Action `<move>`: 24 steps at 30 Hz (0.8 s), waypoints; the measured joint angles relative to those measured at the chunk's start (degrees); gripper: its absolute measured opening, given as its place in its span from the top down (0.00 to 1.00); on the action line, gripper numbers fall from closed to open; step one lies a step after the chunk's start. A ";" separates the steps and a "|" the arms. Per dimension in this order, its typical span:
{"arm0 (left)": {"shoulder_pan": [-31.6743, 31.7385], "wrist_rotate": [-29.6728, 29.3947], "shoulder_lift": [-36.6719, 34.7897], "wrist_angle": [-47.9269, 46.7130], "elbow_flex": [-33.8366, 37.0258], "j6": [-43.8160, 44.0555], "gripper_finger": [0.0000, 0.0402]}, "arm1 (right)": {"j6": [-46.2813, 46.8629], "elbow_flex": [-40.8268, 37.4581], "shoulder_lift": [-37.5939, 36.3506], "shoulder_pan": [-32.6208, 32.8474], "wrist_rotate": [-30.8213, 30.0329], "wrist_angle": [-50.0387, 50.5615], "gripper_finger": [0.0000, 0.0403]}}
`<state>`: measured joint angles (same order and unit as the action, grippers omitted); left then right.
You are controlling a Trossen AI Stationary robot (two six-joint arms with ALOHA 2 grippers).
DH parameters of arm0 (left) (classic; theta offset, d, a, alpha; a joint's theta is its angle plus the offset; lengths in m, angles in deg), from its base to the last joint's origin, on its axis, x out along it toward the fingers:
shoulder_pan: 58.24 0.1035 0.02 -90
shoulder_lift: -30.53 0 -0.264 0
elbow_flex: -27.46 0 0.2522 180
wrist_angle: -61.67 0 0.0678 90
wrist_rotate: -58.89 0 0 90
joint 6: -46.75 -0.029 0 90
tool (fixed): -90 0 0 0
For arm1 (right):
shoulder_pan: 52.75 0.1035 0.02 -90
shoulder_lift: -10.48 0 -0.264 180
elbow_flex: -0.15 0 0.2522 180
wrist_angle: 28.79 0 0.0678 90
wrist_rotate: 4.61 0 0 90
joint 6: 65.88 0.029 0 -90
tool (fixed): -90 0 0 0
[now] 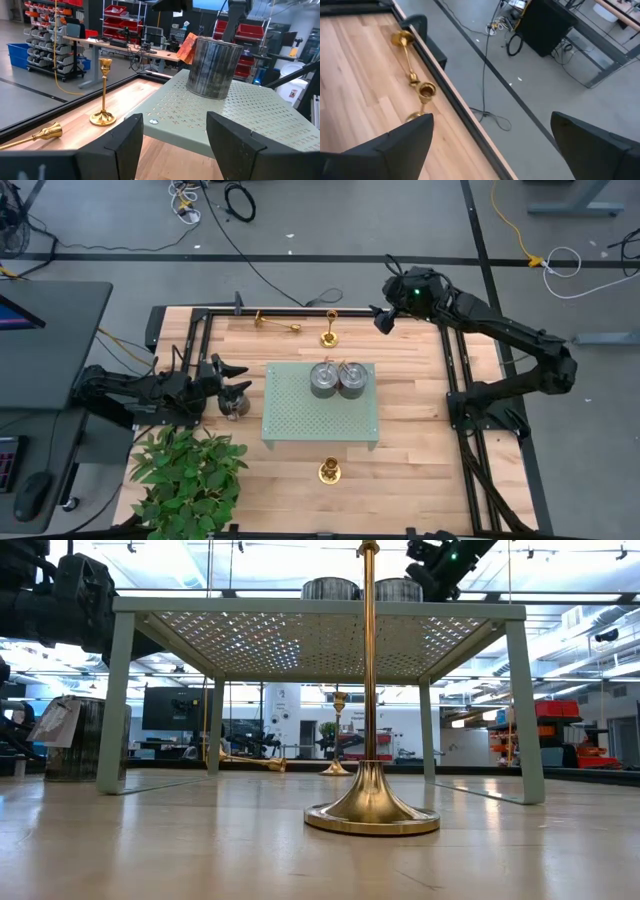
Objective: Pick & Place candle stick holders
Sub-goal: Put the orange scented candle on the shelf
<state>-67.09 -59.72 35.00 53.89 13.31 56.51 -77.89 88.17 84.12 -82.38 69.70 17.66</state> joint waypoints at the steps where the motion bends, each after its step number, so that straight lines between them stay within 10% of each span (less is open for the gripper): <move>1: -0.01 0.23 0.00 0.02 0.00 0.04 0.46 | -0.66 0.00 0.31 -0.25 -0.13 0.02 0.01; 24: 0.01 6.85 0.02 1.04 -0.01 3.08 0.46 | 1.91 -0.02 5.47 -1.67 -0.24 -0.41 0.01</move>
<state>-67.08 -52.88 35.02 54.92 13.31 59.59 -75.99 88.14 89.59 -84.06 69.46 17.26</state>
